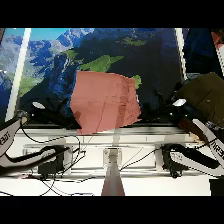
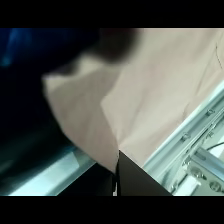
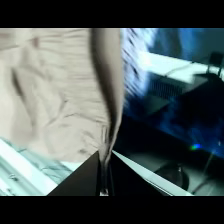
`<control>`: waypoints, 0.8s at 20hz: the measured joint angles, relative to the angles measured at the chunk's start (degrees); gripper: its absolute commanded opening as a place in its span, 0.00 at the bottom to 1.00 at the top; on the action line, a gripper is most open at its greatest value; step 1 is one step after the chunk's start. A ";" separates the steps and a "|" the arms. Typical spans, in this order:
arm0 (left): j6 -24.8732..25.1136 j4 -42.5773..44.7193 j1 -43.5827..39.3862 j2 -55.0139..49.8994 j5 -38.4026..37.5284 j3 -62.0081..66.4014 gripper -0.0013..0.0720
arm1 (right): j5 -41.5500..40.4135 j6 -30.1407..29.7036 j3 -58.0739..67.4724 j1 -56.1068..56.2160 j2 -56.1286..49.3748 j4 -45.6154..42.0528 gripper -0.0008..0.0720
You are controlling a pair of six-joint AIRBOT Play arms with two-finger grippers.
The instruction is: Fold the clothes and pants, and hang the long-sleeved shirts on hangers.
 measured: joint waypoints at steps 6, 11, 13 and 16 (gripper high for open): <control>0.44 -0.37 -0.17 2.32 -3.63 11.26 0.03 | 5.75 -2.49 11.50 3.30 2.60 0.26 0.04; -0.74 -0.92 -0.11 13.09 -3.50 29.64 0.03 | 4.83 -2.78 26.43 9.68 7.93 0.26 0.04; -1.55 -1.07 -0.11 19.37 -0.07 36.46 0.03 | 3.96 -2.73 32.92 11.10 10.32 0.37 0.04; -2.58 -1.14 -0.11 30.18 7.08 42.49 0.03 | 3.45 -0.59 40.63 12.13 14.56 0.50 0.04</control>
